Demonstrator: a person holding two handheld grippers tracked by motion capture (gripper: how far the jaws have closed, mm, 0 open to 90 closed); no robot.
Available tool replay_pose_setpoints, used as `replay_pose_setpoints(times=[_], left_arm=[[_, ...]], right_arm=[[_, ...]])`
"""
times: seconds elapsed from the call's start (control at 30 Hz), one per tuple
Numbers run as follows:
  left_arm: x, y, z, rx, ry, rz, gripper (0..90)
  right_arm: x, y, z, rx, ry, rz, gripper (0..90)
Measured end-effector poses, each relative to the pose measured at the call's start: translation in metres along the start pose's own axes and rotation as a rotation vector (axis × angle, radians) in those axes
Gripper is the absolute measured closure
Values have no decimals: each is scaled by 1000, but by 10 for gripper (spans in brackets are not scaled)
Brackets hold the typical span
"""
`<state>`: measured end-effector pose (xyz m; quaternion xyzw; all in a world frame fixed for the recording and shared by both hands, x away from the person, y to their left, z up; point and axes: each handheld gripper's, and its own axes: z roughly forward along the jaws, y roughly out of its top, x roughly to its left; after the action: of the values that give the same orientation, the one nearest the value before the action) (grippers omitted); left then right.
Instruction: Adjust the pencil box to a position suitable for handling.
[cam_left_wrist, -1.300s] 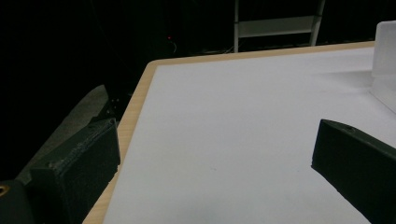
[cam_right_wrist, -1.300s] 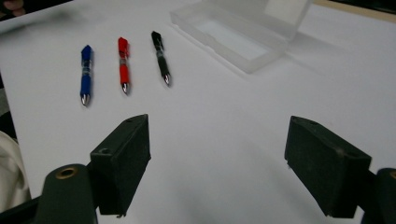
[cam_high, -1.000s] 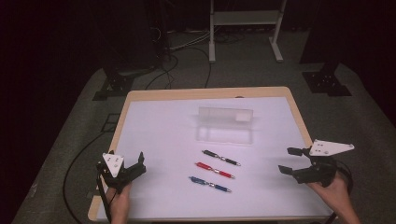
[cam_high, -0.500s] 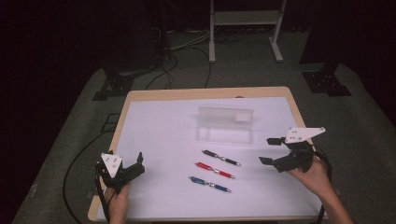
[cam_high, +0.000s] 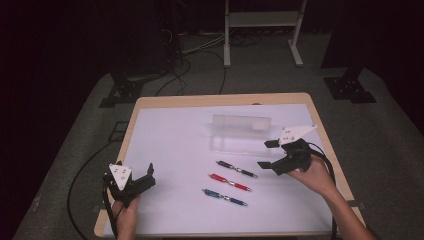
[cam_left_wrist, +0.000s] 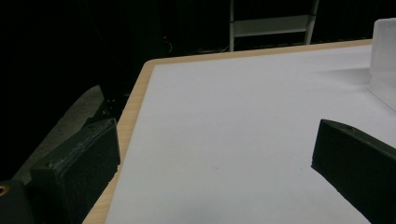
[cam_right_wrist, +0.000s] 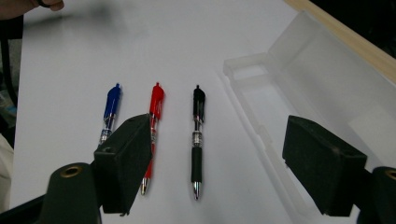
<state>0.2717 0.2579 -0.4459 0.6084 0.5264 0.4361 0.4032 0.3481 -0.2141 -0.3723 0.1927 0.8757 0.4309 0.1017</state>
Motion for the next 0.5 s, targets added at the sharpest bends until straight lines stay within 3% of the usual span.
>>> replay_pose_setpoints(times=[0.2,0.5], left_arm=[[-1,0,0,-1,-4,4,4],[-1,0,0,-1,-7,4,4]], right_arm=[[-3,10,21,34,20,-22,259],[-6,11,55,96,51,-62,320]])
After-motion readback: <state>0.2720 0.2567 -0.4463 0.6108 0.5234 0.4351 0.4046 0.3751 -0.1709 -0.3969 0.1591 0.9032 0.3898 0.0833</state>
